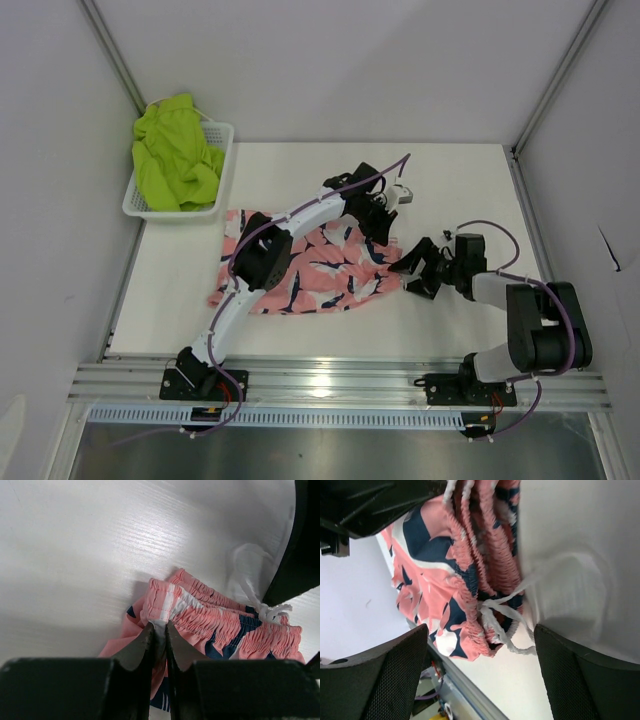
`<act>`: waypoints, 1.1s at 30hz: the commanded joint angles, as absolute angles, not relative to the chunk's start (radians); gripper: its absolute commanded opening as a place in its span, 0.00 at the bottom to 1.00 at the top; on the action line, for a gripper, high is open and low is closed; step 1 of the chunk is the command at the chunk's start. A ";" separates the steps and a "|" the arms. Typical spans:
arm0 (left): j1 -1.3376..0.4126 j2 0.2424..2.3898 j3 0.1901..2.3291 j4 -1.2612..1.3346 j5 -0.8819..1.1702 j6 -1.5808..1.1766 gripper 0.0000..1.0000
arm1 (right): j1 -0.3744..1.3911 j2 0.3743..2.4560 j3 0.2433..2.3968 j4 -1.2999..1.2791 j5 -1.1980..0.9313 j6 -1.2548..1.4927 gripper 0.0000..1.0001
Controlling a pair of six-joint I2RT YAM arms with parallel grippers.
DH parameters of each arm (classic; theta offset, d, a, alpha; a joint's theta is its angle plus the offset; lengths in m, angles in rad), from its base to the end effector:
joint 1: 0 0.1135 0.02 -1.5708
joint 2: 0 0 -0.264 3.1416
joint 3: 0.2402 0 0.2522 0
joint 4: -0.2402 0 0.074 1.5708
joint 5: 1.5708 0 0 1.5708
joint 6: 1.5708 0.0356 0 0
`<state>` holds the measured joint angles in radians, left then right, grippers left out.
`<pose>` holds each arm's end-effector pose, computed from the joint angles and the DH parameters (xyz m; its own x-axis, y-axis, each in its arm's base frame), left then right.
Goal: Fold and stack the shorts
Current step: Fold the shorts
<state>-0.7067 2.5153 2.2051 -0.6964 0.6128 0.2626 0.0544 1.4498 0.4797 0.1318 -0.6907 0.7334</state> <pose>0.3978 -0.3666 0.1635 -0.4220 0.6395 -0.6426 0.9057 0.2655 -0.3306 0.2423 0.0359 0.1320 -0.8643 0.4697 -0.1797 0.1498 0.5816 0.7995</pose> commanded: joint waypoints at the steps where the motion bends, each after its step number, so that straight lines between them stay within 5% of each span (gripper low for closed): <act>1: -0.713 2.514 2.223 -0.675 0.629 0.261 0.16 | 0.072 1.482 0.460 0.187 -0.735 0.782 0.89; 17: -0.722 2.520 2.226 -0.689 0.664 0.272 0.18 | 0.074 1.795 0.580 0.353 -0.733 0.782 0.86; 22: -0.727 2.522 2.227 -0.690 0.647 0.272 0.18 | 0.087 1.798 0.626 0.310 -0.690 0.735 0.69; 30: -0.730 2.520 2.224 -0.664 0.600 0.255 0.19 | 0.106 1.706 0.580 0.253 -0.620 0.727 0.26; 33: -0.735 2.522 2.226 -0.660 0.577 0.252 0.19 | 0.127 1.648 0.568 0.177 -0.578 0.718 0.22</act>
<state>-0.7181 2.5156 2.2051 -0.6884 0.6010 0.2615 0.1074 1.7088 0.5888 0.2787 -0.6891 0.7635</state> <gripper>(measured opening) 0.189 0.232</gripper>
